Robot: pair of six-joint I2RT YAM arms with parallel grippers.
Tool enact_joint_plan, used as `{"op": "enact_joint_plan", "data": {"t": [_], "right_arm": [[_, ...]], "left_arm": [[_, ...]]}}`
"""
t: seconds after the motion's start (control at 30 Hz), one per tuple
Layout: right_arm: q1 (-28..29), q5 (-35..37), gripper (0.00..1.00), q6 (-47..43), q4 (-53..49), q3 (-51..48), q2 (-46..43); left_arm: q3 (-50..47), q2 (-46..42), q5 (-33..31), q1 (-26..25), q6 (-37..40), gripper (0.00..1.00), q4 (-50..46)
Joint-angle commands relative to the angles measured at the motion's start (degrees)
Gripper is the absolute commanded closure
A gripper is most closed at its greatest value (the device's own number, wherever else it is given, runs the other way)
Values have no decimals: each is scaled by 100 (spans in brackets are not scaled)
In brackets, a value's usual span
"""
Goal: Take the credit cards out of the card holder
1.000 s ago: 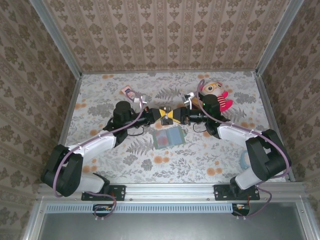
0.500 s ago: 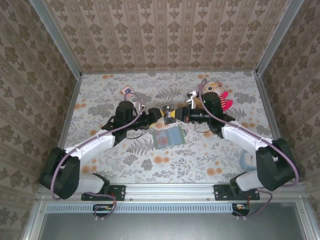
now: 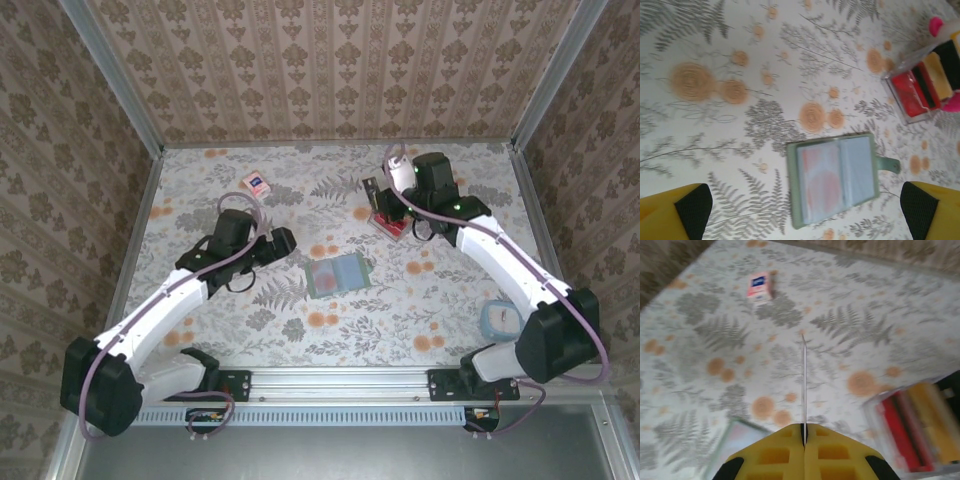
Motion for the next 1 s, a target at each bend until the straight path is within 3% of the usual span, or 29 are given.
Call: {"op": "enact_joint_plan", "data": {"t": [0.0, 0.23, 0.37, 0.53, 0.97], "right_arm": [[-287, 430, 100, -1186, -622, 674, 465], [-571, 858, 100, -2581, -1629, 1758, 1393], [-867, 619, 100, -3185, -2089, 2420, 1951], [-995, 543, 100, -3578, -2735, 3236, 2535], [-1171, 380, 100, -3858, -3043, 3606, 3262]], "left_arm": [[-91, -171, -314, 129, 275, 0, -538], [-79, -269, -283, 454, 360, 0, -772], [-37, -239, -126, 554, 431, 0, -737], [68, -109, 38, 643, 560, 0, -731], [-8, -81, 206, 686, 435, 0, -611]]}}
